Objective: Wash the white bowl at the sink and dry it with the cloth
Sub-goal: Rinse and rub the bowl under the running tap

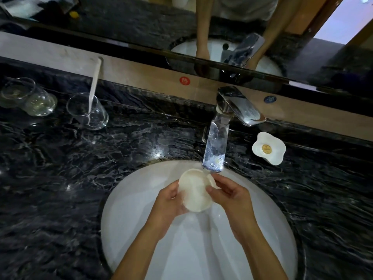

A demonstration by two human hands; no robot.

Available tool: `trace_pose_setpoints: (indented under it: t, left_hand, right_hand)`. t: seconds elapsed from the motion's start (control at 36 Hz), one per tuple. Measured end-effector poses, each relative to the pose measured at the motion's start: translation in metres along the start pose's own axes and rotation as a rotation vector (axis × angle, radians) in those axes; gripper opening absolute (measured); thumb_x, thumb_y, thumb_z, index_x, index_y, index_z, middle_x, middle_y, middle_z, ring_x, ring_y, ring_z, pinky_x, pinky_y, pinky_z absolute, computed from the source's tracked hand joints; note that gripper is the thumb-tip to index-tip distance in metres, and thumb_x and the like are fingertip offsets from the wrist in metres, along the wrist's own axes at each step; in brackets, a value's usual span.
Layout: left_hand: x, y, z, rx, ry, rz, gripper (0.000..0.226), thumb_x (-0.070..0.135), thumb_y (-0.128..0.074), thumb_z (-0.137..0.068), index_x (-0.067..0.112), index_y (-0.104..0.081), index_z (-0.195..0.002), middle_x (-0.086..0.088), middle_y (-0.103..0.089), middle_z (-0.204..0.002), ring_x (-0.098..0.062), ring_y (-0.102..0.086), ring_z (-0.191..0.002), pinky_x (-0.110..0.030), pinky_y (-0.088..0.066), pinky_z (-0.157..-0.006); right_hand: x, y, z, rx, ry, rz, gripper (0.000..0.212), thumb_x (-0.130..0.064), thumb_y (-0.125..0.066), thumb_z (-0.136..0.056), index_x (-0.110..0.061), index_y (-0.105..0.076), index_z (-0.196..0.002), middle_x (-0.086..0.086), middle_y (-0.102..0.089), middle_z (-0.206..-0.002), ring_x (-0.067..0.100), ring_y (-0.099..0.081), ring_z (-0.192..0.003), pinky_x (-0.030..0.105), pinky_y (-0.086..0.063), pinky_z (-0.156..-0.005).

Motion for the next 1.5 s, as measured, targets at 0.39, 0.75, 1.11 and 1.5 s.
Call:
trace_pose_setpoints:
  t: [0.39, 0.75, 1.11, 1.5]
  left_hand:
    - [0.027, 0.008, 0.002, 0.046, -0.101, -0.056, 0.031, 0.014, -0.071, -0.091, 0.02, -0.07, -0.122, -0.014, -0.064, -0.118, -0.029, -0.07, -0.104, -0.033, -0.062, -0.079]
    - [0.001, -0.007, 0.002, -0.068, 0.097, 0.319, 0.03, 0.005, -0.054, -0.1, 0.007, -0.064, -0.128, -0.013, -0.074, -0.118, -0.027, -0.073, -0.1, -0.032, -0.062, -0.069]
    - [0.029, 0.005, 0.001, 0.001, -0.081, -0.051, 0.03, 0.02, -0.07, -0.092, 0.028, -0.072, -0.121, -0.006, -0.069, -0.114, -0.021, -0.072, -0.102, -0.027, -0.061, -0.079]
    - [-0.018, 0.007, -0.009, -0.037, 0.143, 0.175, 0.029, 0.01, -0.059, -0.098, 0.004, -0.065, -0.125, -0.018, -0.075, -0.115, -0.031, -0.074, -0.099, -0.04, -0.062, -0.078]
  right_hand:
    - [0.027, -0.001, -0.001, -0.102, -0.187, -0.328, 0.027, -0.003, -0.053, -0.098, -0.008, -0.067, -0.12, 0.013, -0.073, -0.116, 0.023, -0.072, -0.102, 0.028, -0.06, -0.074]
    - [-0.007, 0.007, -0.003, -0.044, -0.031, -0.106, 0.031, -0.006, -0.075, -0.08, -0.018, -0.074, -0.109, 0.007, -0.077, -0.108, 0.021, -0.073, -0.1, 0.033, -0.058, -0.081]
    - [0.026, 0.001, -0.003, -0.114, -0.227, -0.356, 0.032, 0.0, -0.054, -0.096, -0.004, -0.063, -0.127, 0.017, -0.072, -0.119, 0.028, -0.071, -0.106, 0.031, -0.062, -0.077]
    - [0.002, 0.008, -0.013, 0.0, -0.124, 0.057, 0.022, -0.005, -0.074, -0.085, -0.013, -0.073, -0.105, 0.007, -0.078, -0.102, 0.021, -0.074, -0.092, 0.036, -0.062, -0.074]
Point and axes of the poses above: each hand's wrist, its own z-axis away from the middle knuckle, its own y-axis out of the back of the hand, x = y × z, the point moved 7 cm from there along -z, towards the middle knuckle
